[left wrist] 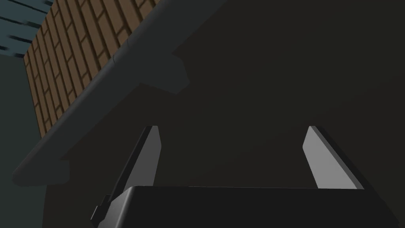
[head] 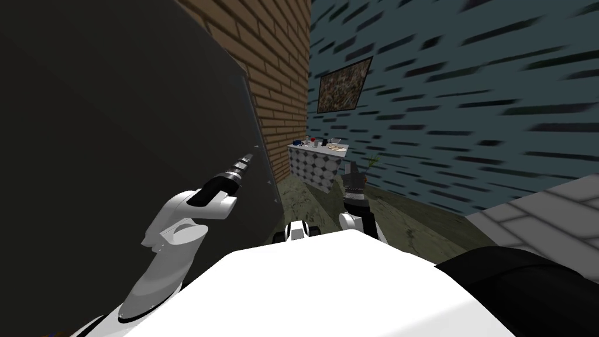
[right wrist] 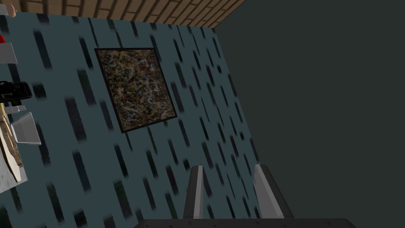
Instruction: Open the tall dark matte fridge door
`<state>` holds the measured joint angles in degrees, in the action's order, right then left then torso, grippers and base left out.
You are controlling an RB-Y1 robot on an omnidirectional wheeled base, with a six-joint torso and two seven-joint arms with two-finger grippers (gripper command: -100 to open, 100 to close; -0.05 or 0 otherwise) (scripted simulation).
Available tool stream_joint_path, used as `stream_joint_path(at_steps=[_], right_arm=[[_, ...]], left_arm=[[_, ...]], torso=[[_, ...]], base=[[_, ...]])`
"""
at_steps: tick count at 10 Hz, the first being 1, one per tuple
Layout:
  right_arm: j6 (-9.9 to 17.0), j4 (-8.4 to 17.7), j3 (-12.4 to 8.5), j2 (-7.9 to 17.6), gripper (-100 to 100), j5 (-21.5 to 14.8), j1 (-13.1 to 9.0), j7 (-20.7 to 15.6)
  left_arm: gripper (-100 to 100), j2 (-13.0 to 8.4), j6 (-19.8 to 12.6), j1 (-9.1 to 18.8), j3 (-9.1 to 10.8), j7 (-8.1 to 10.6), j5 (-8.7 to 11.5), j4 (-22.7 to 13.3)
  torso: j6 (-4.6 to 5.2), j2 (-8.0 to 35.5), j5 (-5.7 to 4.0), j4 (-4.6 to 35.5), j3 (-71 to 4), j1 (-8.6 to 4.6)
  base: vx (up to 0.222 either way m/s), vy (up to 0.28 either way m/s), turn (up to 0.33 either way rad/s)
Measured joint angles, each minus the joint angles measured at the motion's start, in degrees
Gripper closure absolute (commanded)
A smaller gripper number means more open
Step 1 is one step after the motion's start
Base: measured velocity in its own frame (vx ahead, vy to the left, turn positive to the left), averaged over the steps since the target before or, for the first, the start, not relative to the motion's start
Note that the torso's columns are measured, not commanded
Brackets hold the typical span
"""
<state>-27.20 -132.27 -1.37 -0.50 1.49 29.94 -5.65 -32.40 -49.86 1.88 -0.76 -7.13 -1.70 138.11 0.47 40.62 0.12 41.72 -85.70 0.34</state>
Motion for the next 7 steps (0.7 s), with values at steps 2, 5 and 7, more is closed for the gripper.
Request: stream_joint_path(at_steps=[2,5,7], right_arm=[[0.00,0.00,0.00,0.00,0,0.00,0.00,0.00],[0.00,0.00,0.00,0.00,0,0.00,0.00,0.00],[0.00,0.00,0.00,0.00,0,0.00,0.00,0.00]], left_arm=[[-100,-1.13,-2.94,0.82,0.01,0.06,-0.03,0.52],[-100,-3.12,-7.79,2.39,-0.03,0.14,-0.35,1.80],[-100,-4.69,-10.99,3.61,0.00,0.21,-0.38,2.69]], torso=[[0.04,-0.02,-0.03,0.04,-0.03,-0.01],[-0.02,0.21,-0.07,0.12,0.12,-0.08],[-0.08,0.39,-0.10,0.23,0.24,-0.07]], base=[[0.027,-0.034,-0.036],[0.044,-0.047,-0.044],[0.048,-0.038,-0.064]])
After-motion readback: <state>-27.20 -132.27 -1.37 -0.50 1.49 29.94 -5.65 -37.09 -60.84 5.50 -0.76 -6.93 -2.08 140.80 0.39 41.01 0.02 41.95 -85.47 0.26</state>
